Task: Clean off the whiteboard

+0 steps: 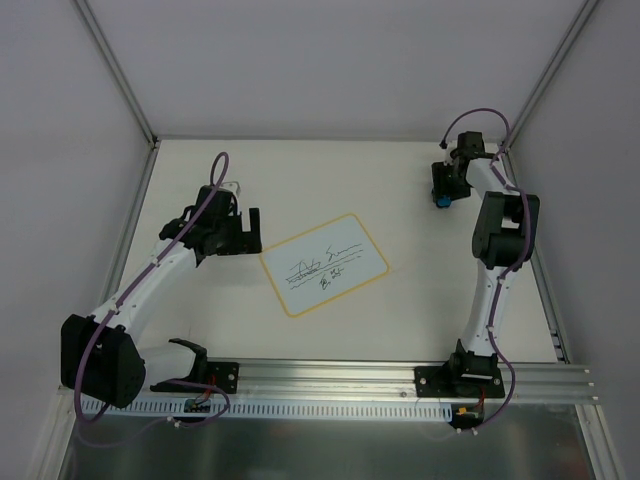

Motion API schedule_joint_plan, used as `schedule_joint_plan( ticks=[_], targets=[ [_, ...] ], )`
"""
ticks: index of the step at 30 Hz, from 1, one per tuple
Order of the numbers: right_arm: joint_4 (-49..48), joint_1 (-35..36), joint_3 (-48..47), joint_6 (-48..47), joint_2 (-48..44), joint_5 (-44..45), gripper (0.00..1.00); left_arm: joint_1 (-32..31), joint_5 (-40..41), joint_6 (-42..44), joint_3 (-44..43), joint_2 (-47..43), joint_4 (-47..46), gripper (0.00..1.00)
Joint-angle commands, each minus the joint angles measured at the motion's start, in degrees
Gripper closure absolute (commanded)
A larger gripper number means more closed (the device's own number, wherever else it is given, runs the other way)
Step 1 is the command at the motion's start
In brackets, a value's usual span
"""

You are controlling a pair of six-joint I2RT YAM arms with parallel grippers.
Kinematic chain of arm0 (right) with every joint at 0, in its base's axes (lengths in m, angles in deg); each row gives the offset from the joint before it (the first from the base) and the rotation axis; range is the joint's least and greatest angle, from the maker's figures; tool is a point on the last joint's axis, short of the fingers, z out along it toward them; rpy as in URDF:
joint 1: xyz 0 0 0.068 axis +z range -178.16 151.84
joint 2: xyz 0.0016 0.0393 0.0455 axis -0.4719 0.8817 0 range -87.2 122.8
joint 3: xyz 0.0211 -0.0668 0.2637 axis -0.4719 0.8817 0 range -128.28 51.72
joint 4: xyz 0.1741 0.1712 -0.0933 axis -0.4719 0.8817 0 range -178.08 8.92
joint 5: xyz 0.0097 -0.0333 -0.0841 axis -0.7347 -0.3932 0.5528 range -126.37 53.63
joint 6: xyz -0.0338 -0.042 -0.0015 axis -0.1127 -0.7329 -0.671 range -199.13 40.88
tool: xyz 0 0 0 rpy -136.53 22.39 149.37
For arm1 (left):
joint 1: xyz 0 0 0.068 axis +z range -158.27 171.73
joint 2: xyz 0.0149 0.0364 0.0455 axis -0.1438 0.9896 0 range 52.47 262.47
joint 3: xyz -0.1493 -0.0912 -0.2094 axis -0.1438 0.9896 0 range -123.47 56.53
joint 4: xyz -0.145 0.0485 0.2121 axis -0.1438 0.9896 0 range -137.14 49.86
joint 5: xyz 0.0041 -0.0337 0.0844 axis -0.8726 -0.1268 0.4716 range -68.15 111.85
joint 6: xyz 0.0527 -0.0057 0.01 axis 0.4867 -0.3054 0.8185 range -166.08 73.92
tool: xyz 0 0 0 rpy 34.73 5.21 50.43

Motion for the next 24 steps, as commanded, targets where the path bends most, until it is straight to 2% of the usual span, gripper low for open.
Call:
schedule_joint_plan(
  ticks=[1, 5, 11, 16, 20, 24],
  targets=[
    [-1.02, 0.72, -0.54, -1.20, -3.23, 1.68, 0.46, 0.49, -0.92, -0.08, 0.61, 0.36, 0.76, 0.01],
    [-1.37, 1.42, -0.46, -1.46, -3.67, 2.38, 0.55, 0.58, -1.19, -0.17, 0.61, 0.88, 0.76, 0.01],
    [-1.54, 4.66, 1.99, -2.25, -7.88, 4.22, 0.83, 1.01, -0.22, -2.27, 0.78, 2.03, 1.38, 0.01],
    [-2.78, 10.29, 8.15, -0.68, -14.38, 6.59, 0.87, 1.89, 0.04, -4.91, 0.69, 2.29, 1.82, 0.01],
    [-3.04, 19.33, 13.25, 2.31, -19.66, 8.27, 0.87, 2.07, 0.22, -7.63, 0.69, 2.73, 2.08, 0.01],
    [-3.83, 28.82, 17.47, 9.41, -22.48, 11.42, 0.88, 1.98, -0.13, -10.88, 0.69, 3.43, 3.22, 0.01]
  ],
)
